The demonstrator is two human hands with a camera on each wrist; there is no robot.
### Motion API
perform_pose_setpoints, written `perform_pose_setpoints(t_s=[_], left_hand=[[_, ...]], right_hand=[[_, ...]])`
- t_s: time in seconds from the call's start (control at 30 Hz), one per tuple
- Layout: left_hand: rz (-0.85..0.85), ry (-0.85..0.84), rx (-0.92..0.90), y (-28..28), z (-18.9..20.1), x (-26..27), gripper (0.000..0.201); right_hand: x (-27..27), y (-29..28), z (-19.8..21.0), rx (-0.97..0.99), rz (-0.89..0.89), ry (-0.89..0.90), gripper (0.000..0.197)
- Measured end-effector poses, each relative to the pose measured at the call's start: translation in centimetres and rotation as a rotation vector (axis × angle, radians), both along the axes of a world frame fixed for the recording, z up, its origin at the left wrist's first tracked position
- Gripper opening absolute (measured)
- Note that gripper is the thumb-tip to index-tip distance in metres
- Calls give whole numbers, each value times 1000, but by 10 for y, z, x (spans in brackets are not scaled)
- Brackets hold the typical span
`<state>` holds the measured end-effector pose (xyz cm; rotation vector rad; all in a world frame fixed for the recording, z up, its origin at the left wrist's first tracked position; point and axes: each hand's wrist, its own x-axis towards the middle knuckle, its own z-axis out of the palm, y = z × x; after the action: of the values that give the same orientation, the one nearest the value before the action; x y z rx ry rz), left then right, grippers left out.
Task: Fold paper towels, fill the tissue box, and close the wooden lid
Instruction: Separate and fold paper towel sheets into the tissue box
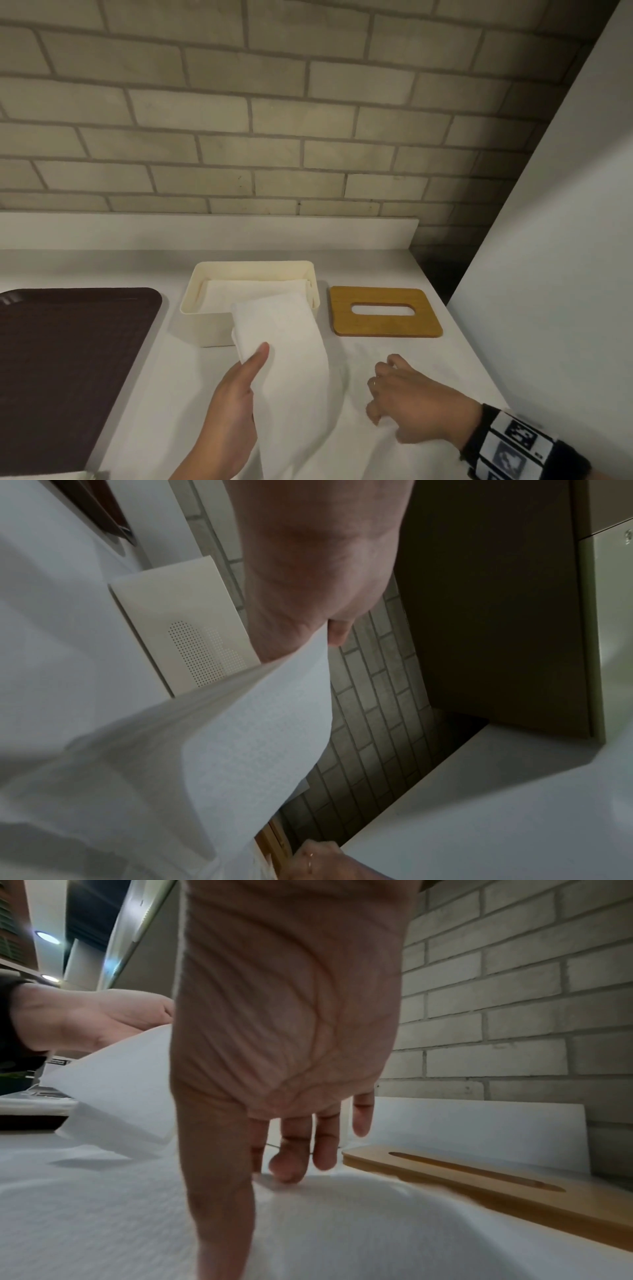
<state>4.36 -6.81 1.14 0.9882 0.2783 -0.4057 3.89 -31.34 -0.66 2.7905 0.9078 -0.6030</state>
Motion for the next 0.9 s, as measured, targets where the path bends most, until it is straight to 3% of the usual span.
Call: perform_pose_setpoints(t_s=[0.1, 0.2, 0.3, 0.33, 0.43, 0.5, 0.7, 0.8, 0.9], left_hand=[[31, 10, -2, -2, -2, 2, 40], [52, 17, -10, -3, -3, 4, 37], [61, 13, -21, -5, -3, 7, 50], [68, 7, -23, -5, -3, 8, 51], [43, -30, -26, -10, 4, 8, 37], [5, -56, -44, -15, 11, 7, 33], [-58, -156, -23, -31, 21, 9, 52], [-100, -268, 106, -32, 15, 8, 40], [-103, -359, 207, -29, 9, 13, 29]], right_hand=[[0, -4, 9, 19, -45, 57, 29], [-2, -1, 35, 233, -308, 210, 16], [-5, 4, 68, 804, -591, 365, 10], [-5, 7, 76, 1032, -674, 396, 18], [-5, 24, 81, 1441, -883, 309, 22], [-3, 44, 73, 1502, -959, 197, 16], [4, 92, 33, 1256, -1034, -240, 8], [1, 103, 29, 1376, -1042, -278, 23], [5, 94, 28, 1609, -1057, -99, 36]])
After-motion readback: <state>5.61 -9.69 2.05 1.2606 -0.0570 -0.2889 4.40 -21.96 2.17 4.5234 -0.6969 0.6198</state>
